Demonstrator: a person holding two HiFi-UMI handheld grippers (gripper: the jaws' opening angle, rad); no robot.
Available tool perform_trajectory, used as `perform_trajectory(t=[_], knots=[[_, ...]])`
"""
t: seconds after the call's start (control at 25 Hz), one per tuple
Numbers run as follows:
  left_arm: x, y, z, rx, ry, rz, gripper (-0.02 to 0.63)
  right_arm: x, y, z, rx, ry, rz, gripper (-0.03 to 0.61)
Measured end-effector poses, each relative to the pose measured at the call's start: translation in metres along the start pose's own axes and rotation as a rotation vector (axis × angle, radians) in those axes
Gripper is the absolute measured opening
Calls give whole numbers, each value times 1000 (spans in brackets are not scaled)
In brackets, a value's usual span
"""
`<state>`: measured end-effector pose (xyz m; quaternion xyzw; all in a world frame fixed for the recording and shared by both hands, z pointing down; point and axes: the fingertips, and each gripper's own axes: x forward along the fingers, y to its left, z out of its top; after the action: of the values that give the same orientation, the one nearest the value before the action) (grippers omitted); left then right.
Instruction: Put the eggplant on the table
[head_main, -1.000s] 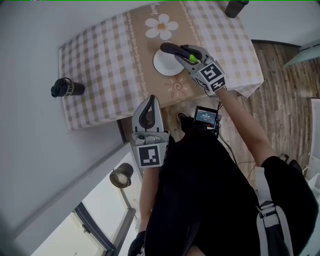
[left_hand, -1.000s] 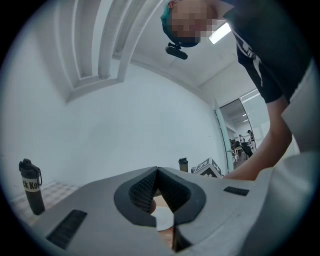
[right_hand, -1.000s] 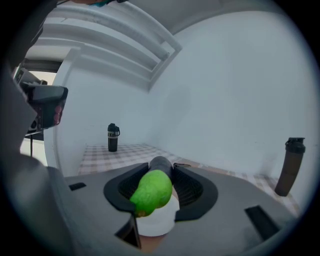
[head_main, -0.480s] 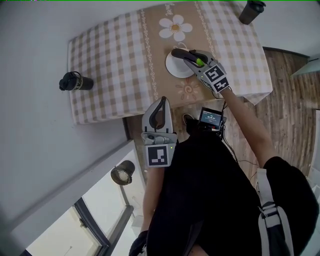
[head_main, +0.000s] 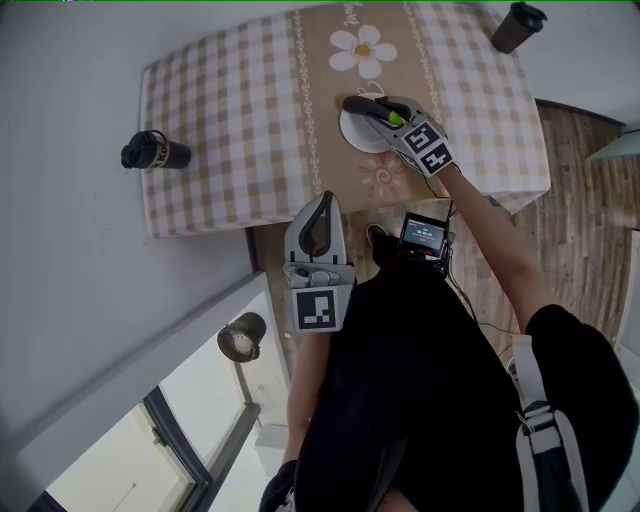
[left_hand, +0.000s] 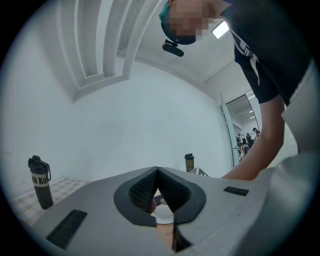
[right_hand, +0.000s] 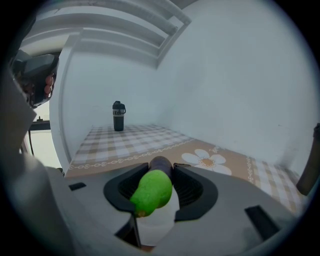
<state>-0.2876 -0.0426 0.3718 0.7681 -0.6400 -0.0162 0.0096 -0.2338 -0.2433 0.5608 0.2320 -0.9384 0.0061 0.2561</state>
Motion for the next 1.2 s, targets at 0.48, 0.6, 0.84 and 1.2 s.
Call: perform_trajectory(t=[0.48,0.6,0.84,1.2], knots=[[6,1,-9,-6,10,-10,-10,0,0,-14,-12,48,29,164],[12,-14,-25,14,13,-12,-11,-2,-5,-36,11,37,39,164],[17,-21,-33,28,22,-27,-11,-1,-5,-48,55,40,57,164],[11,2,10,-40,-1,-36,-11,-18,4,-34,-33,204,51,164]])
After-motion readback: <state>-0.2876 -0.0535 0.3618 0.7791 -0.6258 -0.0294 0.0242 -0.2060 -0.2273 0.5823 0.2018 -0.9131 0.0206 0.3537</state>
